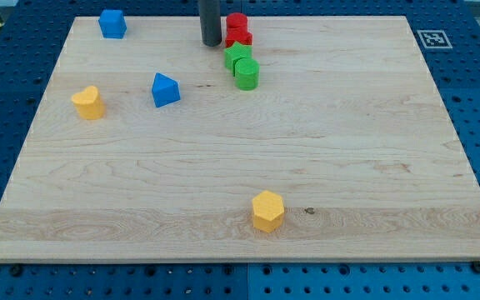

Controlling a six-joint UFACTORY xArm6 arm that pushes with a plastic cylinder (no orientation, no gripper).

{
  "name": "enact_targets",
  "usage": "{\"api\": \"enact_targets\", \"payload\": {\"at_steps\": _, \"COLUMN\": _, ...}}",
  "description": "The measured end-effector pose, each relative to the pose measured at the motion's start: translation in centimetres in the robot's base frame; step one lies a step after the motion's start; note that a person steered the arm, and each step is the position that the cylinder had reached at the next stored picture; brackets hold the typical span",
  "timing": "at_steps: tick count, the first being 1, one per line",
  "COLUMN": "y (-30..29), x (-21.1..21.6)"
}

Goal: Slightly push the green star to the right

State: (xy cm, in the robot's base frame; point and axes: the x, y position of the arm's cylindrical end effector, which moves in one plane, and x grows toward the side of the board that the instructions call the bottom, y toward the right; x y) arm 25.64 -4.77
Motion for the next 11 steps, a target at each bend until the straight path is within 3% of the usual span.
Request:
{"api": "enact_targets", "payload": {"at_steps": 4, "y": -0.4, "x": 0.2}}
{"api": "enact_targets", "payload": {"at_steps": 8, "y": -0.4, "x": 4.7}}
{"api": "enact_targets", "payload": {"at_steps": 11, "y": 0.7, "x": 5.4}}
